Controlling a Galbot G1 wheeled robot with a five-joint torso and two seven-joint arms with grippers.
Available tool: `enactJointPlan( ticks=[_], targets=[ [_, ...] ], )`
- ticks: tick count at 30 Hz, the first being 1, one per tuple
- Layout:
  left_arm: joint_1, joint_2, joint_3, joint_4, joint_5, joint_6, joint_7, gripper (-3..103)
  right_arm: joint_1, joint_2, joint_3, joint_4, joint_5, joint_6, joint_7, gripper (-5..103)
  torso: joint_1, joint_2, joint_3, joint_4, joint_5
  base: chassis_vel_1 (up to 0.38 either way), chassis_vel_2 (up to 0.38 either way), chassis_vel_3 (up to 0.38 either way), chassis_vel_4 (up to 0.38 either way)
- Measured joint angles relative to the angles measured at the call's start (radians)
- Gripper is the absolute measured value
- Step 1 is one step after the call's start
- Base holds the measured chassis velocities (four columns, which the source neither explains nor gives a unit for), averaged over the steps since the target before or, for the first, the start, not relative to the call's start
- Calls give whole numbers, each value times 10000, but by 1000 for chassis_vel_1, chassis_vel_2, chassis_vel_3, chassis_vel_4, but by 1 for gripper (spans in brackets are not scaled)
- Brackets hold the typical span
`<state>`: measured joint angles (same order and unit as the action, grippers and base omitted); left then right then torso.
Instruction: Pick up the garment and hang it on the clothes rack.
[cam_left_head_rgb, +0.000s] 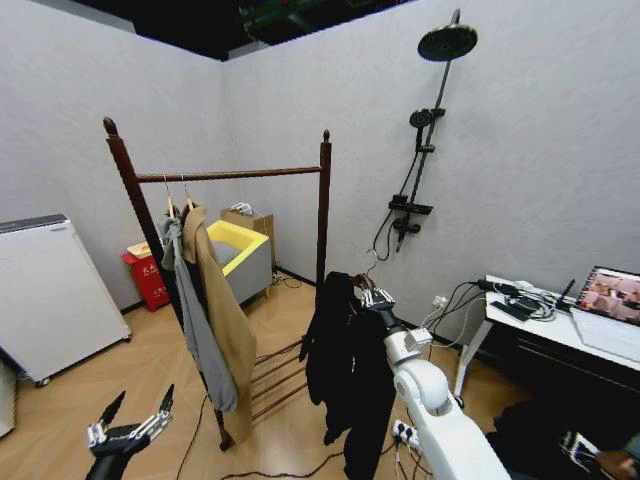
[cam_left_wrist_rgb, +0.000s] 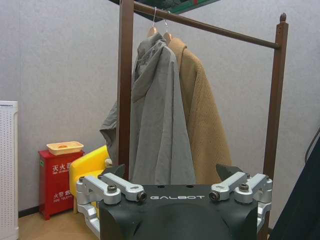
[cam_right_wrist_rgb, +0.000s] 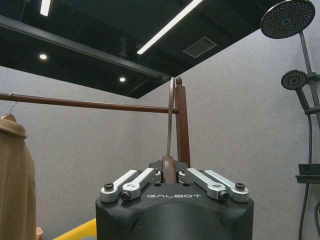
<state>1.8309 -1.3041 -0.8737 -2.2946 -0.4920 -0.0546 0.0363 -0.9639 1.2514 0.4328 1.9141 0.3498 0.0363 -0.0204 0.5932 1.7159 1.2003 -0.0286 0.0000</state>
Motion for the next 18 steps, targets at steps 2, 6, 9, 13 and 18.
enactJointPlan(
  ticks=[2,6,9,13,18],
  targets=[
    [0,0,0,0,0,0,0,100,29,-3,-13,35,-116,-205,-72,9,0,0,0,1,0,0,0,0,0],
    [0,0,0,0,0,0,0,100,164,-8,-75,10,-190,-413,-153,9,0,0,0,0,-1,0,0,0,0],
    [0,0,0,0,0,0,0,100,294,17,-236,-14,-188,-536,-175,9,-1,1,0,2,0,0,0,0,0],
    [0,0,0,0,0,0,0,100,333,67,-347,-14,-200,-575,-174,9,-3,1,-1,1,-1,-39,49,42,-44],
    [0,0,0,0,0,0,0,100,331,58,-416,69,-192,-615,-172,9,1,0,1,2,-1,-123,113,102,-109]
  ],
)
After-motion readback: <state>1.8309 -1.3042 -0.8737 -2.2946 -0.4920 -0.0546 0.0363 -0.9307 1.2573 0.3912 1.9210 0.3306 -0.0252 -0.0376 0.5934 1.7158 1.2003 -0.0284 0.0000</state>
